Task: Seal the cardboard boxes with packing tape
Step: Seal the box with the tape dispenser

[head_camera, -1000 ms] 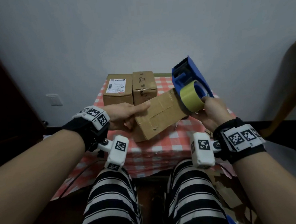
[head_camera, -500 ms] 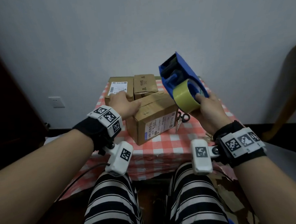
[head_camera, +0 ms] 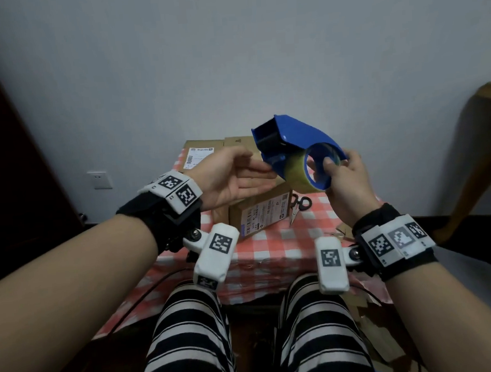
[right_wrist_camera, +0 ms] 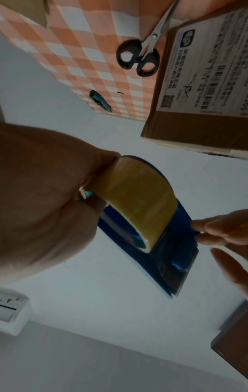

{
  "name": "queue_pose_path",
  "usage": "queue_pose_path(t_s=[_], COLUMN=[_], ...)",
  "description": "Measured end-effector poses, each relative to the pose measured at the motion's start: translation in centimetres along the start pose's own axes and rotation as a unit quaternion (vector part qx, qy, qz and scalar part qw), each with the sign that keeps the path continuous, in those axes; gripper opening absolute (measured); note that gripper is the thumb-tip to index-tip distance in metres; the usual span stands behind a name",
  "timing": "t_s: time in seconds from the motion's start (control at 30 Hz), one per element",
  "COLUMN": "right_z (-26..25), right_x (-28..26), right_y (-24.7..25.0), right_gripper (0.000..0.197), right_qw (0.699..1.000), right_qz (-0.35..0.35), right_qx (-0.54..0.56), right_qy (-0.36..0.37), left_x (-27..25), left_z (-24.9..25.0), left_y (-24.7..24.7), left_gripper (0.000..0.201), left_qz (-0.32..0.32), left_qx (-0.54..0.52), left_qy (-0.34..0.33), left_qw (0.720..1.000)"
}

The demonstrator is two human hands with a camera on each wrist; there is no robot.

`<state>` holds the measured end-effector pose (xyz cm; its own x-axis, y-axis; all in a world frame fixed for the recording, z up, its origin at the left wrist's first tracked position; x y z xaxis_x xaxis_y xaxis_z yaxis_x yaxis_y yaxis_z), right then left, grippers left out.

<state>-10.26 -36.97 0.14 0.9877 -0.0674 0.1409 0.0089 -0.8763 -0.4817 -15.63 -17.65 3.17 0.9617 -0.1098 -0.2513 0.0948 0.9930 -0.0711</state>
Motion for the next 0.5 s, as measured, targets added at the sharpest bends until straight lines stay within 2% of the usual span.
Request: queue_pose_path(t_s=[0.1, 0.2, 0.27, 0.5], right_z=[-0.4, -0.5, -0.6, -0.8], right_x=[-0.2, -0.4, -0.5, -0.1], right_y=[0.3, 0.3, 0.3, 1.1], right_gripper=[0.023, 0.019, 0.022, 0.026], right_qw=[1.000, 0.999, 0.999, 0.997], right_qz=[0.009, 0.004, 0.001, -0.011], right_qx=[-0.001, -0.015, -0.021, -0.026], right_qy=[0.022, 0.040, 0.050, 0.076], left_x=[-0.5, -0.8, -0.9, -0.3], left_z=[-0.1, -0.5, -0.7, -0.7], left_y=[-0.5, -1.1, -1.5, -2.1], left_gripper=[0.040, 0.043, 0.040, 0.018], left_qz=[-0.034, -0.072, -0.087, -0.042], left_qx=[0.012, 0.041, 0.041, 0.024], left_qy=[0.034, 0.062, 0.073, 0.051], left_qw=[0.999, 0.995, 0.993, 0.998])
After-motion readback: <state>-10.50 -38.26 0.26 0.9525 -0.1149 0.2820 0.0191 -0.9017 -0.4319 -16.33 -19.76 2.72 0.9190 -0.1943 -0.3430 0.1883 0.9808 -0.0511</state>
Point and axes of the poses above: each hand's wrist, its own x-axis towards the middle knuckle, its own y-axis out of the back of the hand, z = x × y, the point moved 4 cm from there along x, towards the middle knuckle, and after that the axes turned 13 degrees about x, right-handed, at the moved point
